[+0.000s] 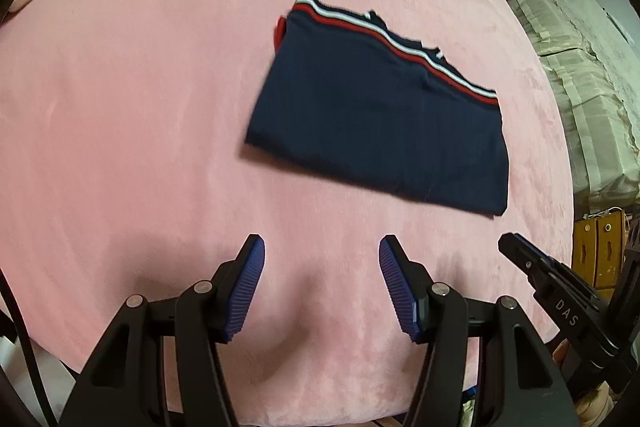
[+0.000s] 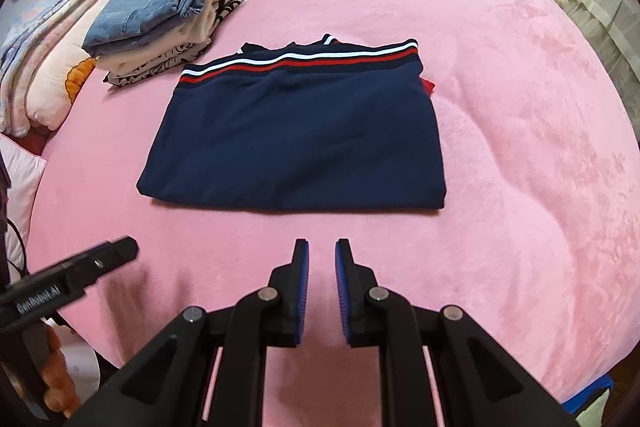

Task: Fold large clothes
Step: 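Move both grippers to the side edge of the folded jacket, then grasp the side edge with both grippers and fold it lengthwise over the body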

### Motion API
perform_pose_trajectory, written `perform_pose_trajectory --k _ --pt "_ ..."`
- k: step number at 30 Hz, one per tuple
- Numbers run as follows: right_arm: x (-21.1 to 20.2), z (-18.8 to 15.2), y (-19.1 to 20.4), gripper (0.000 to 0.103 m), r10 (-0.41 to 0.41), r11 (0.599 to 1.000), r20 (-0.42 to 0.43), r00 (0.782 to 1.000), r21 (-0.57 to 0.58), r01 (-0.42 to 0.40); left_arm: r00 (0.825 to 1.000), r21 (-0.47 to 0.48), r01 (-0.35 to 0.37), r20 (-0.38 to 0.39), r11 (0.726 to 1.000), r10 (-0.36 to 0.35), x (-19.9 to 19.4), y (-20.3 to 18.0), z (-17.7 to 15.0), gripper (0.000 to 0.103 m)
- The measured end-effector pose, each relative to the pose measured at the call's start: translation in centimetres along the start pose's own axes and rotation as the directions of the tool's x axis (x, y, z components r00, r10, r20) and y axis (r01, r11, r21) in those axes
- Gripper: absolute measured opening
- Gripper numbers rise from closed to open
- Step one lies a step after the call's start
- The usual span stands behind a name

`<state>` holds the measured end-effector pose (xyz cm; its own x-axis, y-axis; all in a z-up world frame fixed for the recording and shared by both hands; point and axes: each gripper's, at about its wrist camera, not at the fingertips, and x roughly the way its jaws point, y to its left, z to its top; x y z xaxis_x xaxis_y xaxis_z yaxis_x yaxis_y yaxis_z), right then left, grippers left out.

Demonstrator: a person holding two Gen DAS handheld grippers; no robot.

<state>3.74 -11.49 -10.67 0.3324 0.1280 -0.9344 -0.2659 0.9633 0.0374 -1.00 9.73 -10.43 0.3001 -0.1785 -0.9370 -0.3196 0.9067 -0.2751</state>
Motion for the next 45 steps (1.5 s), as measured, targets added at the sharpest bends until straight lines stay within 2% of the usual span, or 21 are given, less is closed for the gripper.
perform_pose_trajectory --k 6,11,13,15,18,22,28,36,40,41,44,45 --pt "0.3 -1.0 0.3 0.013 0.014 1.0 0.003 1.0 0.01 -0.014 0.998 -0.043 0.068 -0.004 0.997 -0.068 1.0 1.0 -0.9 0.058" --pt "0.2 -1.6 1.0 0.015 0.013 1.0 0.056 0.998 0.017 -0.014 0.991 -0.081 0.129 0.032 0.988 -0.127 1.3 2.1 -1.2 0.06" --pt "0.2 -1.8 1.3 0.023 0.01 1.0 0.073 0.997 0.013 -0.011 0.988 -0.108 0.155 0.041 0.982 -0.151 1.9 2.7 -1.1 0.068" --pt "0.3 -2.0 1.5 0.036 0.009 1.0 0.098 0.995 0.012 -0.01 0.982 -0.138 0.188 0.051 0.972 -0.182 2.5 3.2 -0.9 0.068" --pt "0.6 -2.2 1.5 0.036 0.01 1.0 0.13 0.991 0.01 -0.012 0.97 -0.191 0.241 0.067 0.952 -0.232 4.1 4.0 -0.3 0.068" --pt "1.5 -2.0 1.0 0.036 0.031 0.999 0.153 0.988 0.026 -0.035 0.957 -0.244 0.286 0.119 0.927 -0.264 6.2 4.9 1.0 0.068" --pt "3.2 -1.3 0.0 0.036 0.059 0.997 0.171 0.983 0.045 -0.068 0.931 -0.236 0.345 0.209 0.909 -0.299 8.7 4.6 3.2 0.068" --pt "4.3 0.1 -0.9 0.036 0.086 0.994 0.228 0.97 0.041 -0.098 0.896 -0.177 0.385 0.308 0.906 -0.32 11.3 2.5 6.9 0.068" --pt "4.5 1.2 -1.3 0.036 0.082 0.995 0.26 0.962 0.04 -0.096 0.878 -0.166 0.4 0.352 0.901 -0.325 11.2 2.6 8.4 0.068" --pt "4.6 1.6 -1.4 0.036 0.075 0.995 0.266 0.961 0.039 -0.089 0.876 -0.171 0.4 0.359 0.9 -0.321 11.1 2.5 8.7 0.067" --pt "4.7 2.7 -1.3 0.036 0.059 0.997 0.278 0.959 0.041 -0.073 0.881 -0.193 0.38 0.374 0.905 -0.29 10.5 2.1 9.1 0.054" --pt "4.7 3.0 -1.2 0.033 0.054 0.997 0.279 0.959 0.038 -0.067 0.888 -0.198 0.357 0.374 0.913 -0.266 10.2 1.9 9.1 0.043"
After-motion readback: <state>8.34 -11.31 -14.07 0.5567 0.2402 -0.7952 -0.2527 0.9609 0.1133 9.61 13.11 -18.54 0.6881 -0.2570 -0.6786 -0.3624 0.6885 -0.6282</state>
